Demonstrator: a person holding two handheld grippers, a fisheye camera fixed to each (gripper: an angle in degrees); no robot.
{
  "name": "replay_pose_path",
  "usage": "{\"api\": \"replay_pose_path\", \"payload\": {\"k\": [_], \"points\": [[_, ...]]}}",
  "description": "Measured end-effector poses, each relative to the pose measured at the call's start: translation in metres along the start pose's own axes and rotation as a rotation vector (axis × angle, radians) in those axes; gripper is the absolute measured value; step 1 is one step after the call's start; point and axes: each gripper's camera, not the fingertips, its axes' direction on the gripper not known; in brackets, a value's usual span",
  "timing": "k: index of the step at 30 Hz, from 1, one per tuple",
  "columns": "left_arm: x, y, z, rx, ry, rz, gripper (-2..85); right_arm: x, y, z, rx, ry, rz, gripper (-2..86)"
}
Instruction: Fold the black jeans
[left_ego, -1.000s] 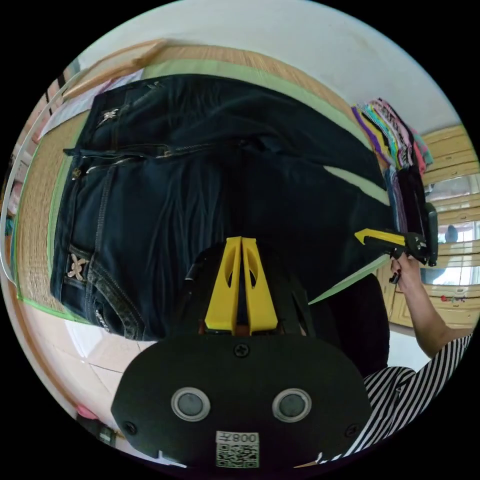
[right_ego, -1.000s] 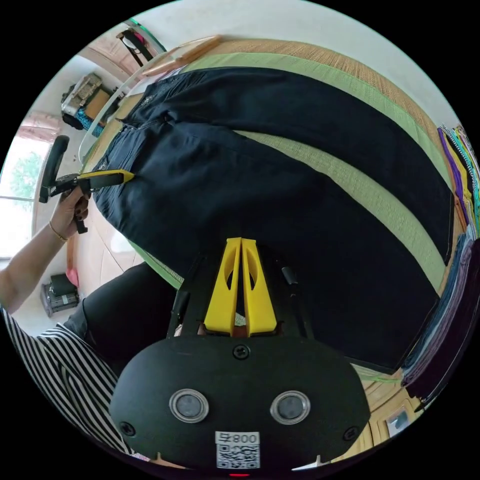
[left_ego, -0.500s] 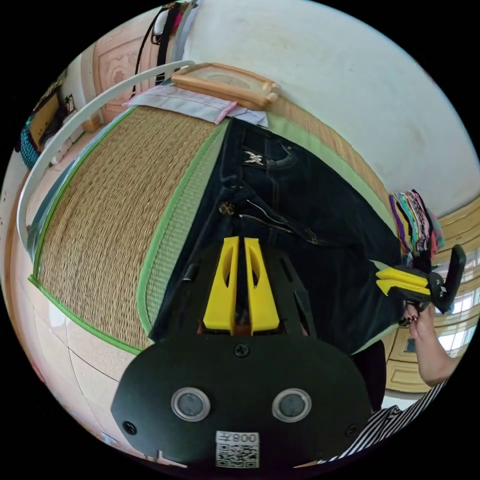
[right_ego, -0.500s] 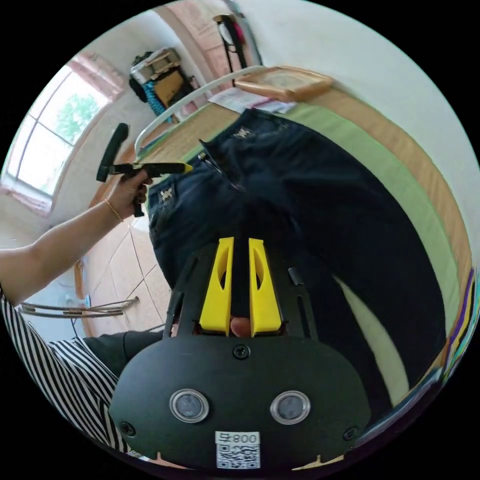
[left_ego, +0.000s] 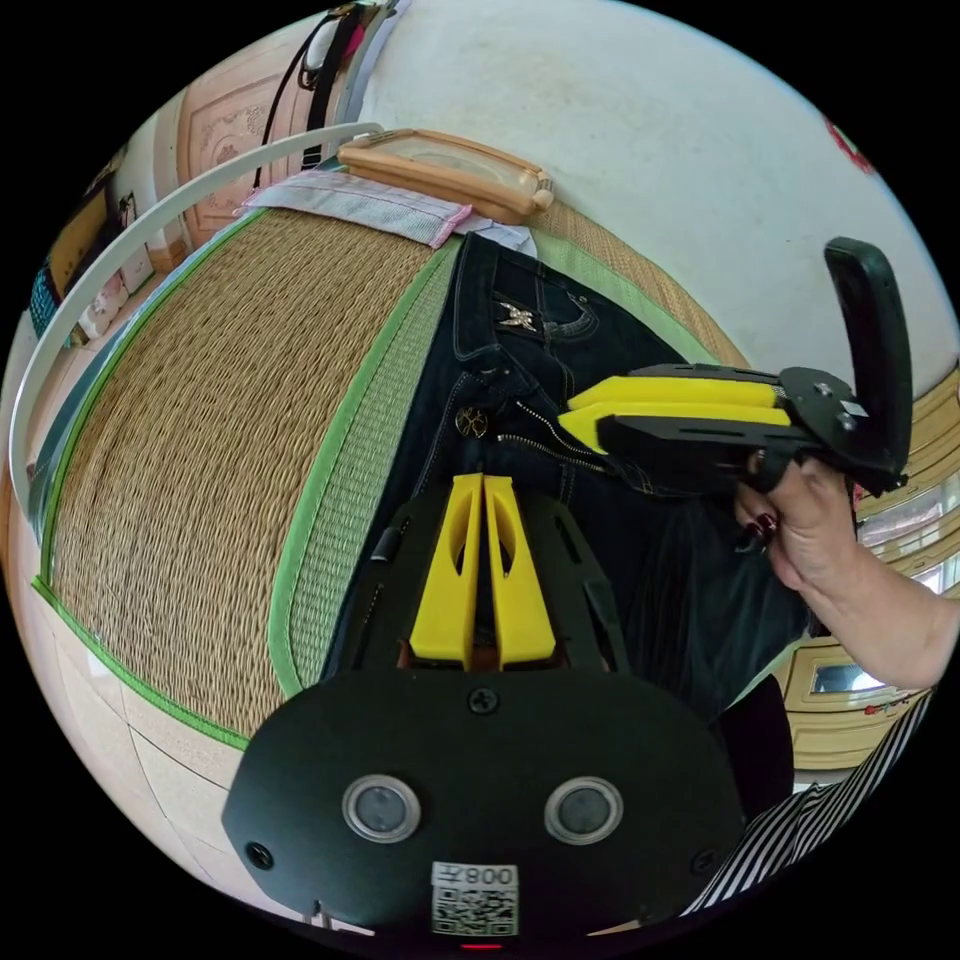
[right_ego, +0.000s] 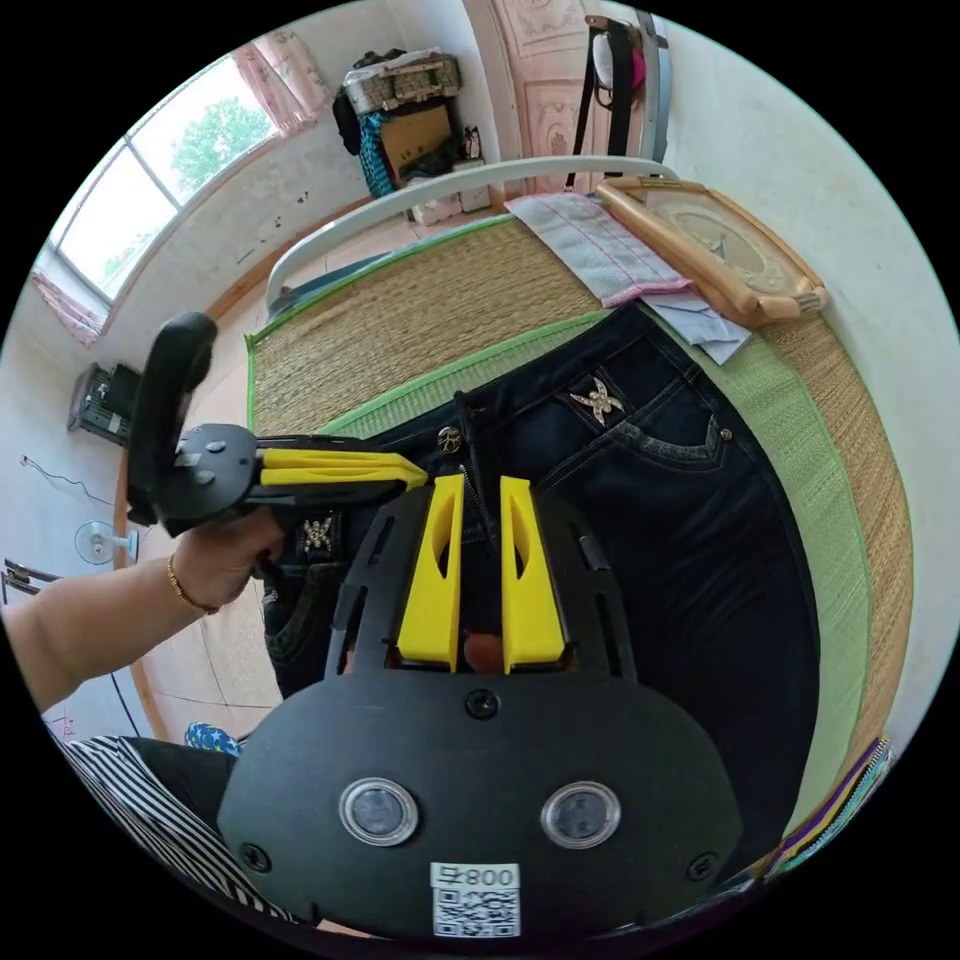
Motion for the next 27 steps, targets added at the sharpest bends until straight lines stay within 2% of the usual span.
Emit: {"api": "replay_pose_path", "payload": {"k": [4,9,15,18,20,21,24,25,27], "points": [[-0.026,-0.003,0.000,-0.011,0.032,-0.021,0.2,0.006,-0.019,-0.013,0.020,-0.042,0.026,1.6],[-0.047,-0.008,0.004,-0.002,0.037,-0.013,0.1,0.011,-0.029,-0.057,0.133,-0.186,0.028,0.6],[-0.071,0.000,-0.002,0.033,0.031,-0.054,0.0,-0.025,-0.060,-0.036,-0.013,-0.070,-0.097,1.0],[-0.079,0.013,-0.032,0.192,0.033,-0.079,0.1,-0.030,-0.073,-0.028,-0.040,-0.061,-0.087,1.6],[-0.076,0.013,-0.047,0.269,0.049,-0.022,0.1,-0.032,-0.079,-0.031,-0.035,-0.053,-0.092,1.8],[-0.074,0.011,-0.047,0.263,0.051,0.000,0.1,-0.033,-0.082,-0.033,-0.029,-0.047,-0.100,1.8],[-0.073,-0.005,-0.021,0.096,0.015,0.065,0.1,-0.029,-0.089,-0.040,-0.012,-0.079,-0.078,1.6],[-0.078,-0.007,-0.005,0.011,-0.065,0.061,0.1,-0.027,-0.090,-0.043,-0.007,-0.095,-0.065,1.4],[-0.088,-0.001,0.001,0.030,-0.042,0.054,0.1,-0.016,-0.089,-0.057,0.013,-0.174,-0.026,0.6]]}}
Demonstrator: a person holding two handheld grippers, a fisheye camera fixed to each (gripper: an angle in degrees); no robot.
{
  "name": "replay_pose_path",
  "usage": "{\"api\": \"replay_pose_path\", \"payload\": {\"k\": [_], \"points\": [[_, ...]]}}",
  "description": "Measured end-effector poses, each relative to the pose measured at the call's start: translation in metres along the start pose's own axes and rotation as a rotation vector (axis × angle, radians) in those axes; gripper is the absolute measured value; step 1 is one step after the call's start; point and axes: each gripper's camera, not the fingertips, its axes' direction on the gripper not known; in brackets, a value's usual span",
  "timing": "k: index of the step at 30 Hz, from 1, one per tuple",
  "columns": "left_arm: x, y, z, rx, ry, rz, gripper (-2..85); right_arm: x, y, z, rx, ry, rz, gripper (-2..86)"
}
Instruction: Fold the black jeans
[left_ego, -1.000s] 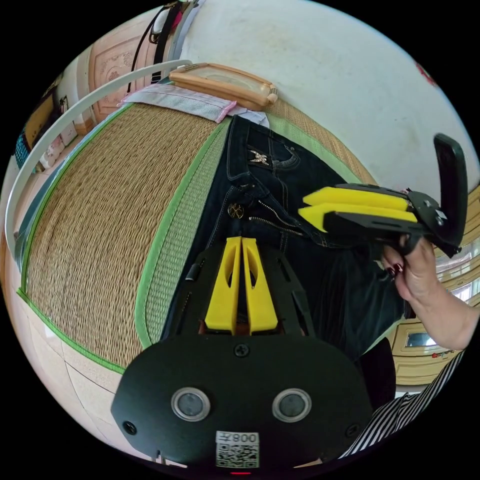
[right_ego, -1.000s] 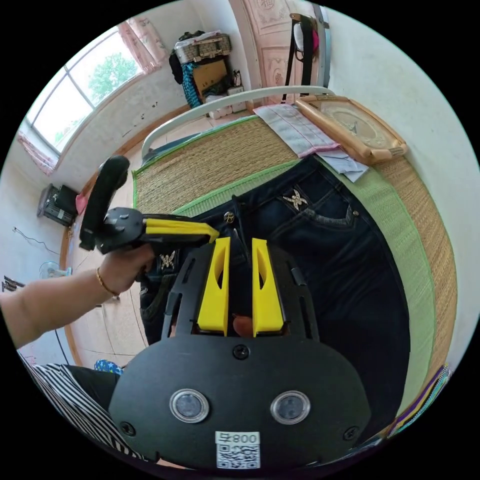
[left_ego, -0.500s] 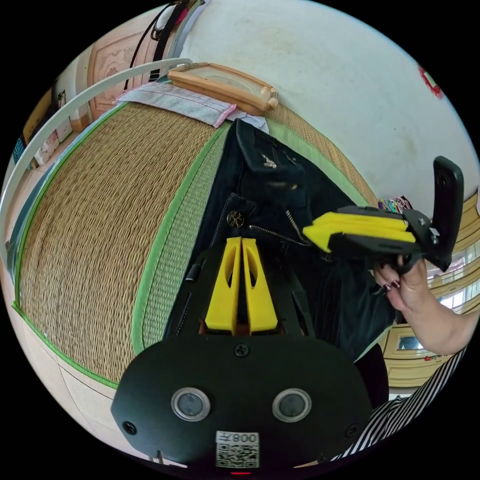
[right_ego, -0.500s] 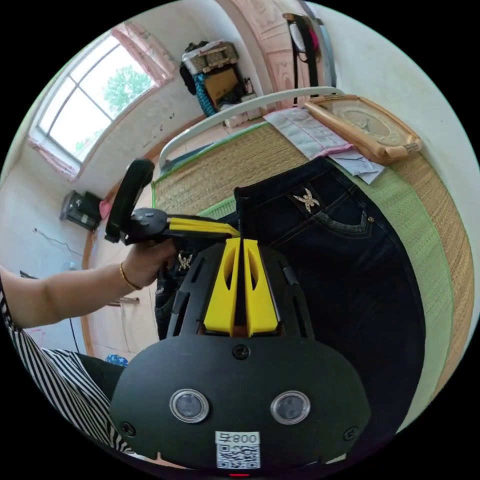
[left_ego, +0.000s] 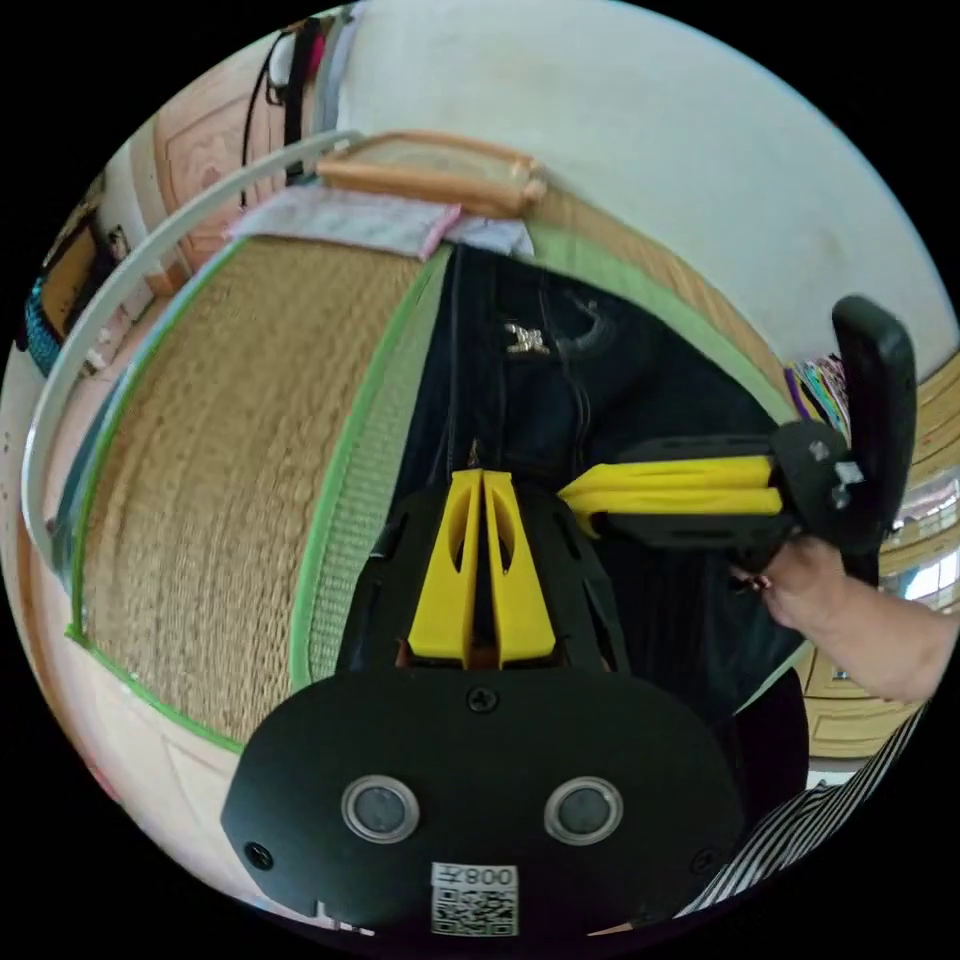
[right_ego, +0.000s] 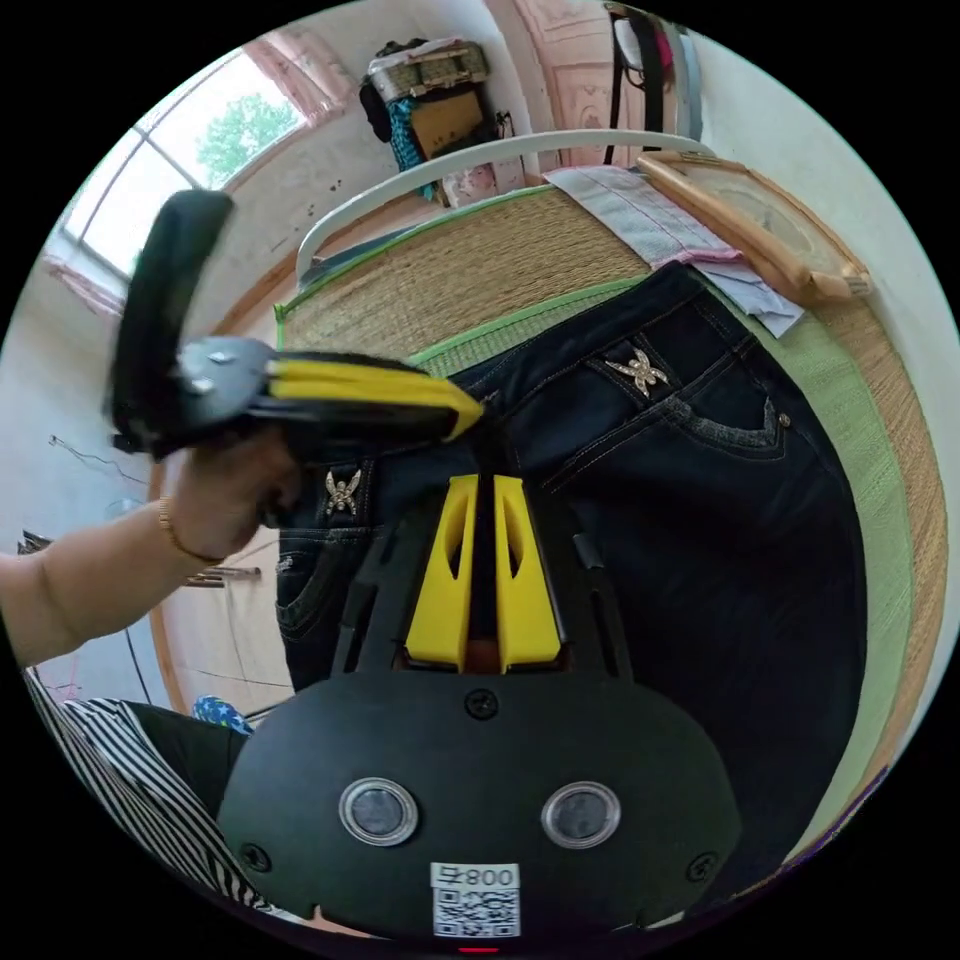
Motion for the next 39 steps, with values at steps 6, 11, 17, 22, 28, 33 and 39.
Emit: {"api": "replay_pose_path", "payload": {"k": [6,11,17,22,28,33,39], "points": [[-0.014,0.004,0.001,0.005,0.040,0.026,0.1,0.024,0.011,-0.023,0.025,0.006,0.107,0.0],[-0.020,0.004,0.000,0.004,0.055,0.034,0.1,0.020,0.002,-0.009,-0.002,0.047,0.055,0.2],[-0.019,0.003,-0.002,0.016,0.049,0.042,0.1,0.000,-0.004,-0.006,0.008,0.184,-0.001,0.2],[-0.017,-0.002,-0.006,0.000,0.048,0.054,0.1,0.015,-0.011,-0.029,-0.026,0.099,0.086,0.2],[-0.011,-0.004,-0.011,0.016,0.044,0.055,0.2,0.038,0.000,-0.021,-0.128,0.107,0.205,0.2],[-0.003,-0.009,-0.016,0.013,0.041,0.055,0.2,0.043,0.006,-0.020,-0.072,0.117,0.268,0.2],[0.010,-0.018,-0.023,0.004,0.030,0.035,0.2,0.035,0.006,-0.014,-0.112,0.229,0.229,0.2]]}}
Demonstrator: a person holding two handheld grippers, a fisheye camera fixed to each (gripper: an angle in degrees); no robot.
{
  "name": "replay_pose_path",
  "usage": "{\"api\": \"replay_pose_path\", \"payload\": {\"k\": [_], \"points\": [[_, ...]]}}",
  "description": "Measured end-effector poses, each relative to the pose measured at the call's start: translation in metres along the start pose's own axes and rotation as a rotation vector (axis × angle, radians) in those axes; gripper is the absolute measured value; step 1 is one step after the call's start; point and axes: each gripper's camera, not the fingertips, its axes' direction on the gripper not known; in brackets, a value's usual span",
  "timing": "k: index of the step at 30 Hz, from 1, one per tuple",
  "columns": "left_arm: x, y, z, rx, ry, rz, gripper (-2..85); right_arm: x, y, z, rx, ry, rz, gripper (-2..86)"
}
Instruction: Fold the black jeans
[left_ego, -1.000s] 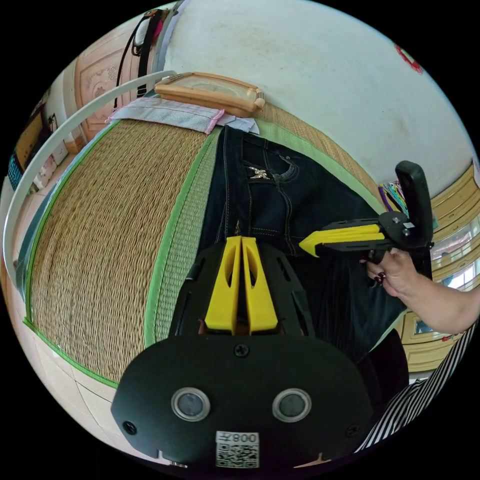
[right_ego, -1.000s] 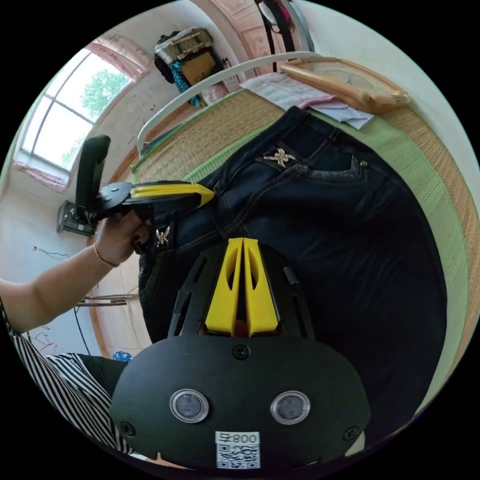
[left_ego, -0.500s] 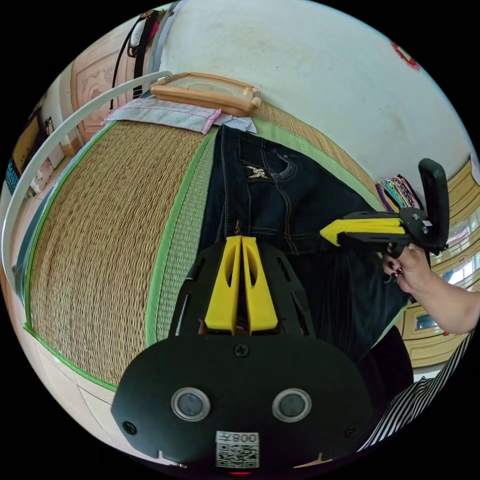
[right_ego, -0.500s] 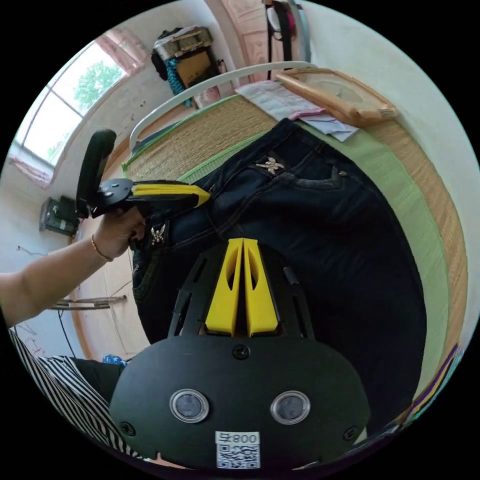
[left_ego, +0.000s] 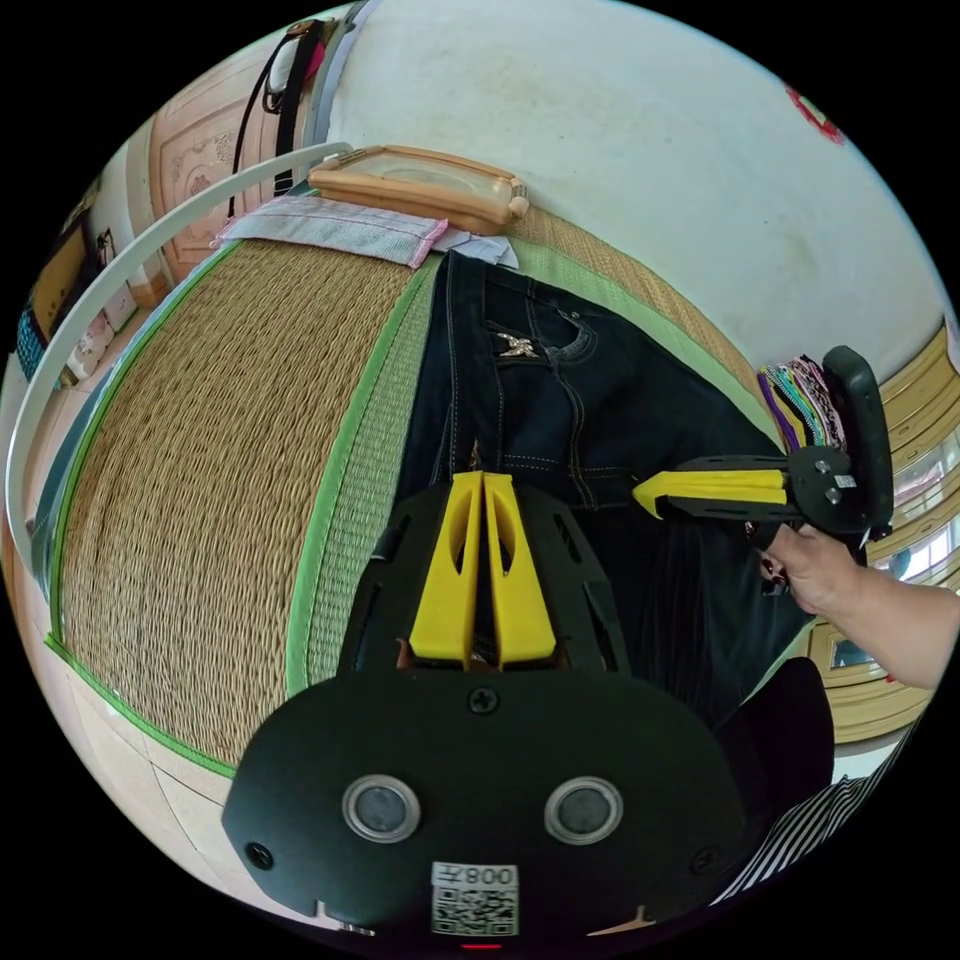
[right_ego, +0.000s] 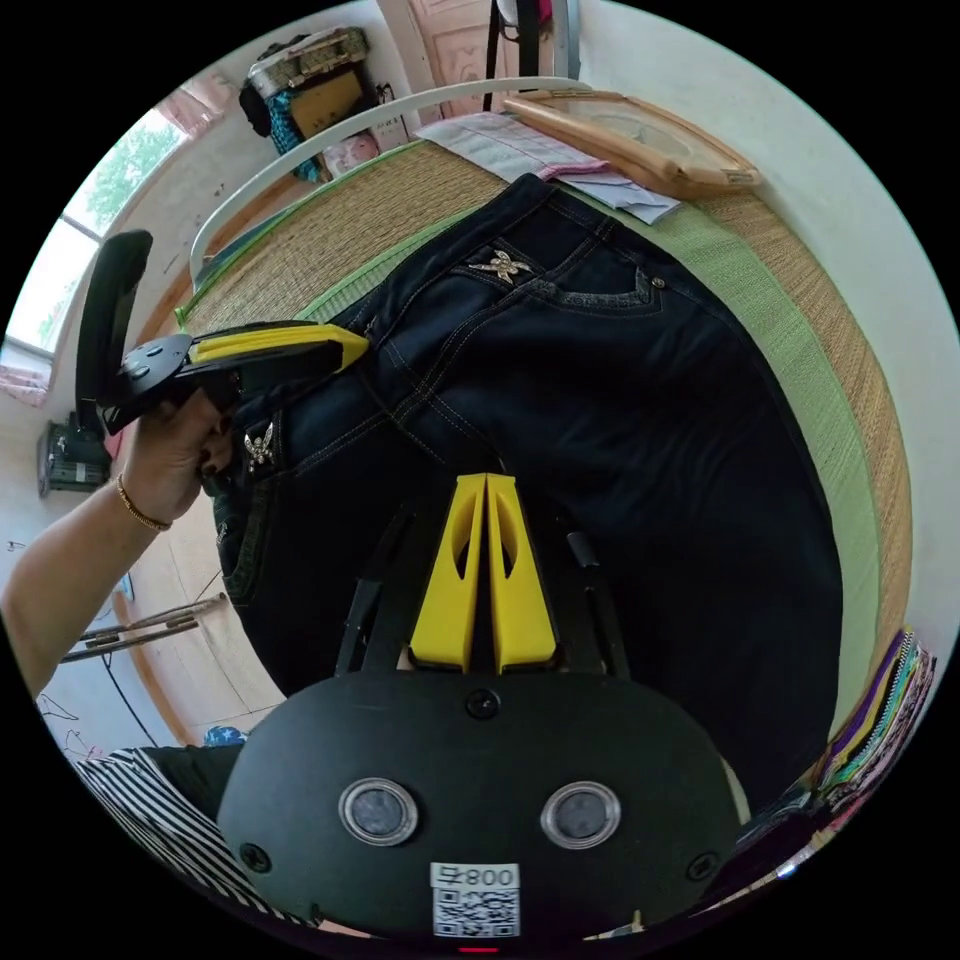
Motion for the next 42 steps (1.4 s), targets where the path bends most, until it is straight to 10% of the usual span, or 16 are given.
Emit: {"api": "replay_pose_path", "payload": {"k": [42], "points": [[0.154,-0.134,-0.079,-0.216,-0.157,-0.080,0.3,0.221,0.125,0.015,0.080,-0.499,0.096,0.9]]}}
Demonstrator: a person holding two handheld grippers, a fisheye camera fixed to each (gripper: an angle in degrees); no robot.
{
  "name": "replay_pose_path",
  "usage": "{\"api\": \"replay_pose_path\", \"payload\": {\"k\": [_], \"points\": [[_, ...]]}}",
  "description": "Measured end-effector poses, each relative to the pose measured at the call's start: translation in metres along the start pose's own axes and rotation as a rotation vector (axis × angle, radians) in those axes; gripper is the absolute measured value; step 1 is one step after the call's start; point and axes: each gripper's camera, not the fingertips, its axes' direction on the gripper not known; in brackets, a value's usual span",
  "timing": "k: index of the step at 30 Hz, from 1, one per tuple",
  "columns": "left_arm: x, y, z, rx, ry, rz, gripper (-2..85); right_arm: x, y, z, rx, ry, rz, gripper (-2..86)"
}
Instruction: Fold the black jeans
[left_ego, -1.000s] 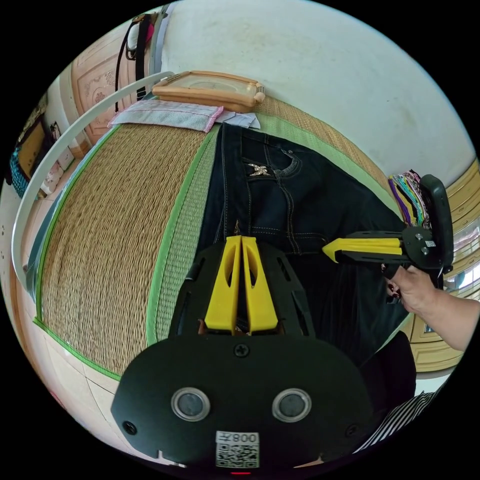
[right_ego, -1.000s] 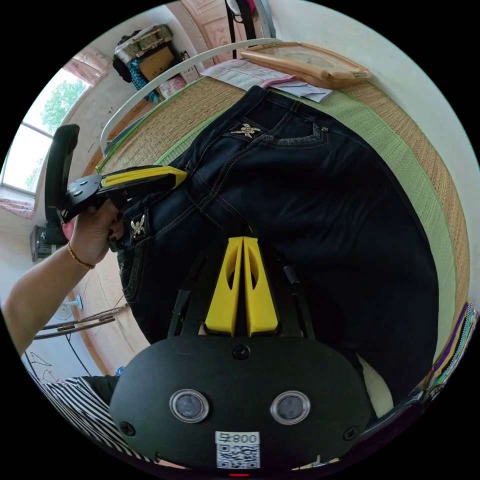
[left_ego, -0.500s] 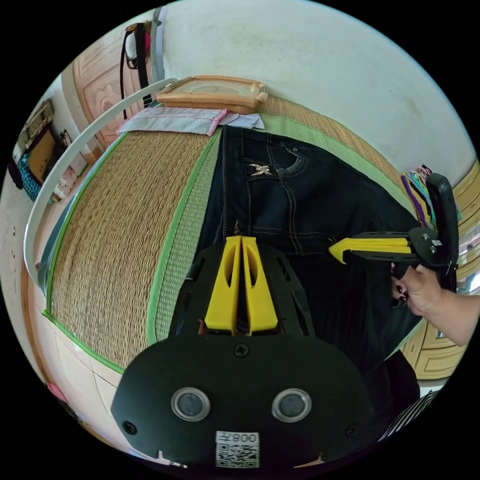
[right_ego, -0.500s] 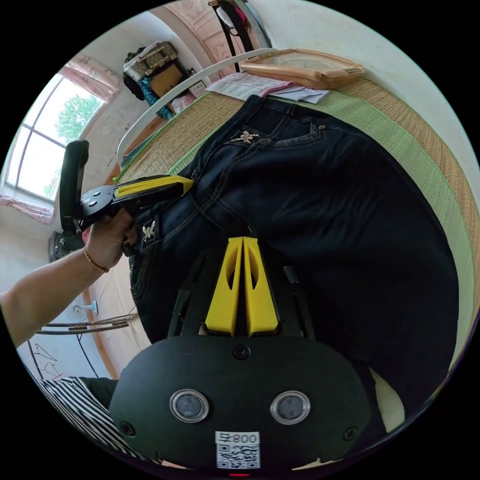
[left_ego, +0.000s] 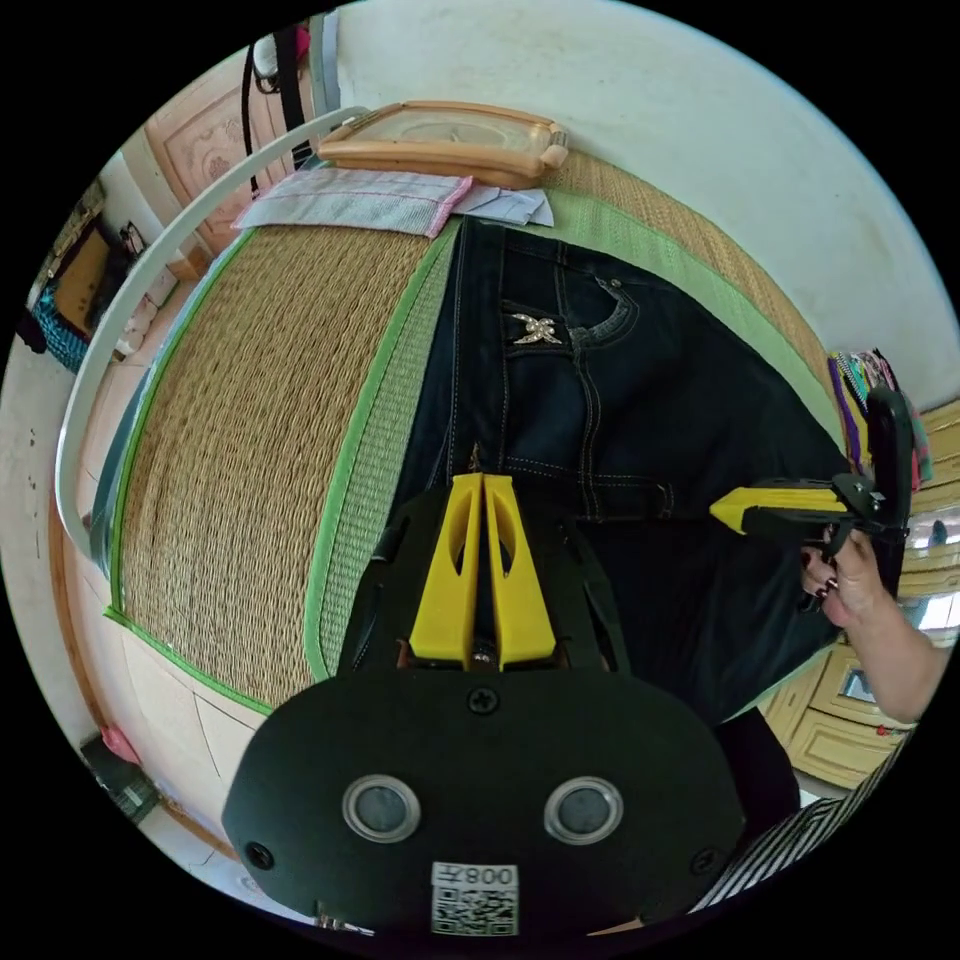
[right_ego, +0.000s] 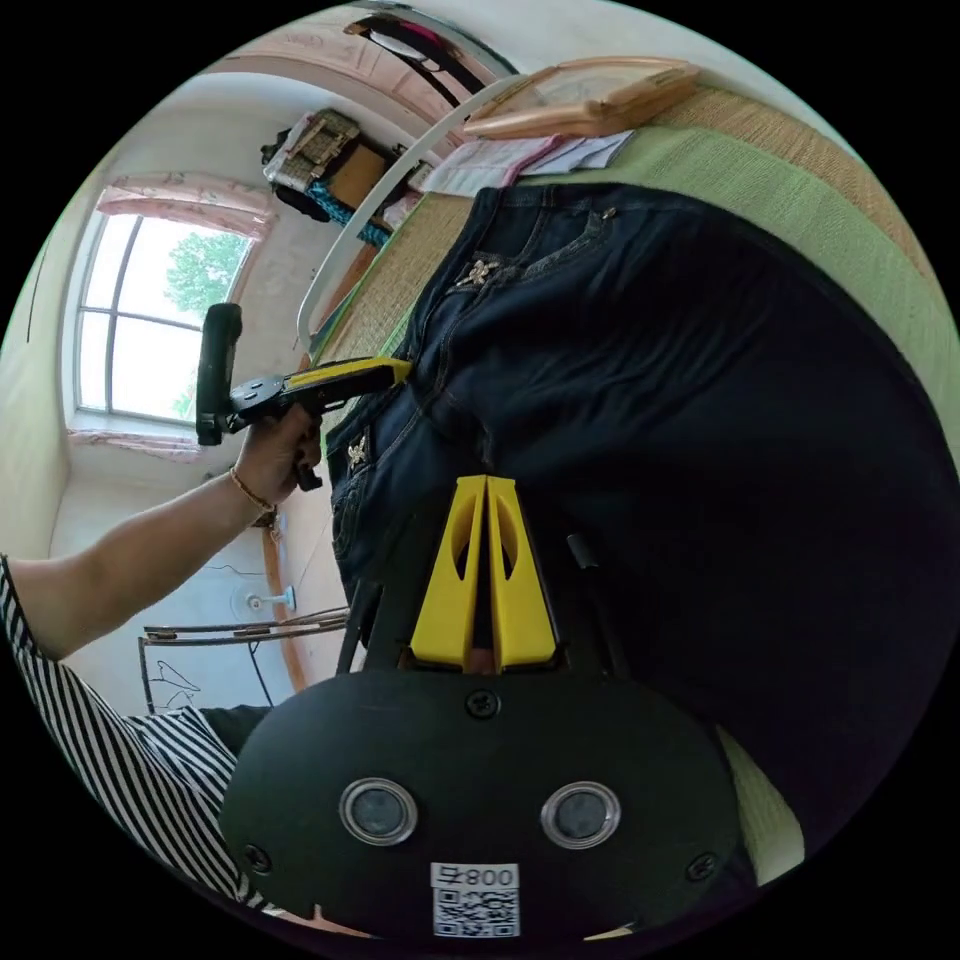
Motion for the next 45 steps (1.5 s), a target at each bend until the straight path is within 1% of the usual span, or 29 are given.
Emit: {"api": "replay_pose_path", "payload": {"k": [1,3,5,7,10,14,18,21,23,26,31,34,40,45], "points": [[0.000,-0.006,-0.008,-0.005,0.037,-0.006,0.3,0.005,0.003,-0.008,0.018,0.010,0.005,1.2],[0.002,-0.014,-0.025,0.052,0.115,-0.010,0.5,0.025,0.010,-0.041,0.087,0.065,0.021,2.7],[0.012,-0.032,-0.048,0.130,0.188,0.041,0.9,0.040,0.011,-0.061,0.114,0.129,0.024,4.9],[0.024,-0.053,-0.058,0.140,0.193,0.110,1.7,0.054,0.010,-0.078,0.124,0.198,0.022,6.7],[0.048,-0.096,-0.065,0.107,0.161,0.228,3.7,0.073,0.002,-0.096,0.108,0.303,0.007,8.4],[0.088,-0.151,-0.066,0.035,0.059,0.370,6.9,0.086,-0.011,-0.107,0.061,0.428,-0.038,10.2],[0.118,-0.183,-0.065,-0.034,-0.014,0.481,8.5,0.090,-0.022,-0.099,-0.030,0.530,-0.107,10.7],[0.142,-0.199,-0.065,-0.083,-0.089,0.576,9.6,0.092,-0.025,-0.092,-0.077,0.571,-0.143,10.9],[0.159,-0.208,-0.060,-0.153,-0.147,0.645,10.6,0.094,-0.025,-0.089,-0.096,0.585,-0.152,10.9],[0.175,-0.215,-0.052,-0.221,-0.231,0.686,11.1,0.100,-0.021,-0.088,-0.119,0.589,-0.139,10.7],[0.190,-0.221,-0.057,-0.278,-0.169,0.713,8.9,0.107,-0.013,-0.091,-0.119,0.570,-0.123,9.3],[0.193,-0.222,-0.062,-0.304,-0.144,0.684,6.2,0.108,-0.008,-0.094,-0.125,0.559,-0.113,8.2],[0.208,-0.206,-0.080,-0.279,-0.181,0.683,3.5,0.109,0.004,-0.100,-0.146,0.516,-0.046,4.3],[0.215,-0.182,-0.108,-0.211,-0.201,0.688,3.1,0.088,0.031,-0.108,-0.096,0.524,-0.013,2.6]]}}
